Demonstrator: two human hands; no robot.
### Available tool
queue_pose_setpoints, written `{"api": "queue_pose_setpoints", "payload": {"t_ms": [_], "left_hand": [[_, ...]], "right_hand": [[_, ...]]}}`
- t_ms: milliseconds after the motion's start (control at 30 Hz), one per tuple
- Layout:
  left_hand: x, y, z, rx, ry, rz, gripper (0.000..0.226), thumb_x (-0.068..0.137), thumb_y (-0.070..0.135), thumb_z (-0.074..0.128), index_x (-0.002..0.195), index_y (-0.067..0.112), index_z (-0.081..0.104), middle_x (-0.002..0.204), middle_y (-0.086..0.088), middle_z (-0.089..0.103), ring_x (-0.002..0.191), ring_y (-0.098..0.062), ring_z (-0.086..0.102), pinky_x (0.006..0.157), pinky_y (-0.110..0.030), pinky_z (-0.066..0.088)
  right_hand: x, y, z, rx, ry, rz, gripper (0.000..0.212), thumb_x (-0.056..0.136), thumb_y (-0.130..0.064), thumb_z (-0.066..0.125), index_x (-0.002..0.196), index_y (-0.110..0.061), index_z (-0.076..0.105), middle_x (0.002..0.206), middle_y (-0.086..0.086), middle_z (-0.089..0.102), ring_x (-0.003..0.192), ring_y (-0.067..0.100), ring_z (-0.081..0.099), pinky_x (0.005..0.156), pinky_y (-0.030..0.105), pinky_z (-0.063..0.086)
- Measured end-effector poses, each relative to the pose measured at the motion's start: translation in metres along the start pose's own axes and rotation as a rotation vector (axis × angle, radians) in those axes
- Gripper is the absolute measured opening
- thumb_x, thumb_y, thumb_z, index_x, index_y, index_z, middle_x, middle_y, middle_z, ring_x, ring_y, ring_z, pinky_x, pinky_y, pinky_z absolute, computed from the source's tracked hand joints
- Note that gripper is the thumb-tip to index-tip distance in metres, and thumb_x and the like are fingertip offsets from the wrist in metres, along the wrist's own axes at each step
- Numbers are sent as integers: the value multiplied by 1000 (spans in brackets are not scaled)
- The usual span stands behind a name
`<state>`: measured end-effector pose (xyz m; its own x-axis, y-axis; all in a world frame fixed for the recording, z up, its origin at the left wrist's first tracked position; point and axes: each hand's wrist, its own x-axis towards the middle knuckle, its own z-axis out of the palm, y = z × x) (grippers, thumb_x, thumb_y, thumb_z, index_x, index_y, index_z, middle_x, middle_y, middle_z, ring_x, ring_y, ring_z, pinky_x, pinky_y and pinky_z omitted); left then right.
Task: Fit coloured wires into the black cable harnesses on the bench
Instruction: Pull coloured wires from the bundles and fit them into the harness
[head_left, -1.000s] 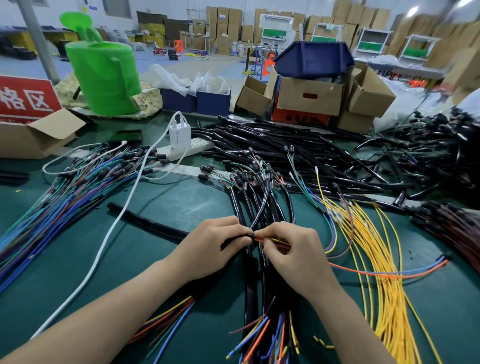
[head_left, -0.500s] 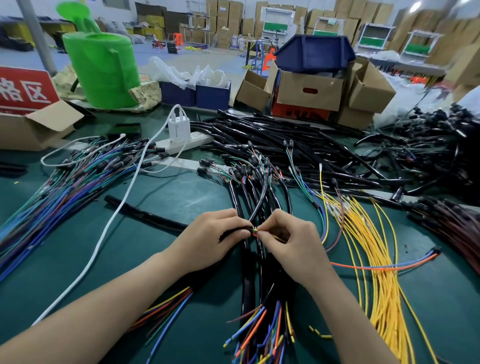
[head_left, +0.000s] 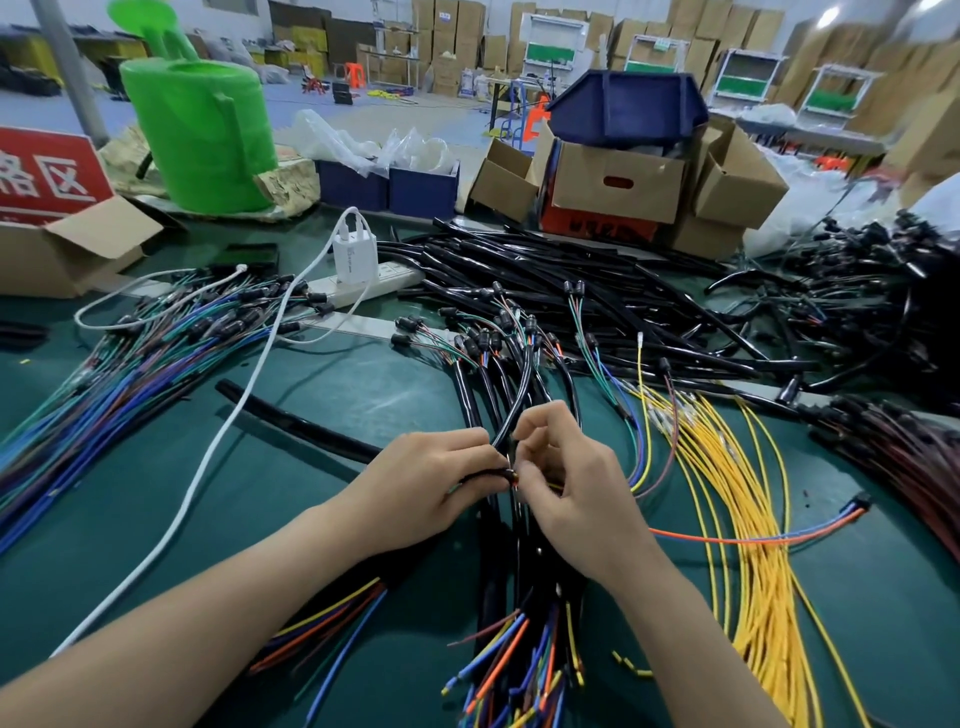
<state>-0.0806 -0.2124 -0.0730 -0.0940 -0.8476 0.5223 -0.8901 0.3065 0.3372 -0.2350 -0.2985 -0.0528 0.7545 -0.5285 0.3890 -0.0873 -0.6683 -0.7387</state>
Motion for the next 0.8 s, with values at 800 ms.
{"api": "queue_pose_setpoints", "payload": {"t_ms": [800], "left_hand": [[32, 21, -49, 24, -245, -150, 44, 87, 63, 30, 89, 26, 53, 58, 3, 52, 55, -13, 46, 58, -33, 41]], "right_hand": [[0, 18, -32, -426, 363, 68, 42, 98, -41, 24, 75, -16, 50, 47, -4, 42, 46, 21, 44, 58, 28, 27]]}}
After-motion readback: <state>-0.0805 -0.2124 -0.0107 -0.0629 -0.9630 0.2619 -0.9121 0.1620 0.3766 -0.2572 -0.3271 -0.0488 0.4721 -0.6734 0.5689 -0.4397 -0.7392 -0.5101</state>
